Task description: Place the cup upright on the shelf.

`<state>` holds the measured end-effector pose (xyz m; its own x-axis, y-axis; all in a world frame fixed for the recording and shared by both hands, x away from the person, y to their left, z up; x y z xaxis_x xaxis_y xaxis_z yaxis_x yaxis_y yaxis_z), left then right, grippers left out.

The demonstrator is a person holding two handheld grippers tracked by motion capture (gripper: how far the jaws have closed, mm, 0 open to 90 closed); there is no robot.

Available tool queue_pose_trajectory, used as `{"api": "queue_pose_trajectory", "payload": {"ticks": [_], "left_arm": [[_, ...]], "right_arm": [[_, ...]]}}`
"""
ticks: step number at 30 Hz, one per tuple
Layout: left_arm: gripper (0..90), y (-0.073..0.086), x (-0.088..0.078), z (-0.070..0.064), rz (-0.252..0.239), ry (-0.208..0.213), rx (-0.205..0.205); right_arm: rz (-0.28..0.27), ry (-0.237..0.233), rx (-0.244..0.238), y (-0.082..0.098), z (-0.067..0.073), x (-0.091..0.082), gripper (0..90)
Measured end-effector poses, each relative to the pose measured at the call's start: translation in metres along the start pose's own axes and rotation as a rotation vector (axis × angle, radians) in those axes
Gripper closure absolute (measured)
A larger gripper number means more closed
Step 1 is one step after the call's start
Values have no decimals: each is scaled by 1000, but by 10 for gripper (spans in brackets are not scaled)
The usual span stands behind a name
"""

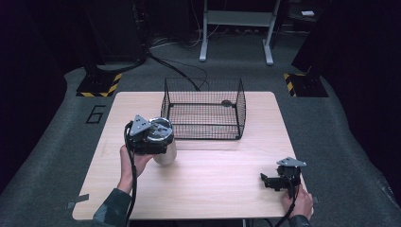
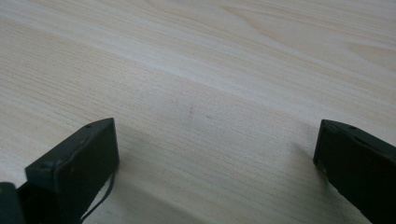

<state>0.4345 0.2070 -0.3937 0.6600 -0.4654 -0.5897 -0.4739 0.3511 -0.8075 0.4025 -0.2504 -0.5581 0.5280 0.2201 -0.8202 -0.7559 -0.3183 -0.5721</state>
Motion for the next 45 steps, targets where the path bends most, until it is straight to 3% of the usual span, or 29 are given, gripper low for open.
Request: {"api": "queue_pose_trajectory", "payload": {"ticks": [31,45], "left_arm": [[41,-39,5,-17,-16,57,58],[41,-58,5,-20,-30,80,65]], "right_arm": [[0,0,-1,0,0,0,0],[0,0,-1,0,0,0,0]]}}
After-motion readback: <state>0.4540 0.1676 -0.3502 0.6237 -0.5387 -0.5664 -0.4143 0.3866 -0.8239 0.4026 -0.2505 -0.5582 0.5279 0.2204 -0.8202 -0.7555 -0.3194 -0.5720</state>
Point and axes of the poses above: each handheld gripper's, and its own axes: x roughly forward along the jaws, y roughly out of its underside, z roughly to its left, the point moved 4 cm from there along x, roughly forward along the jaws, and after that the axes turned 11 degrees about z, right-handed, at the moved point
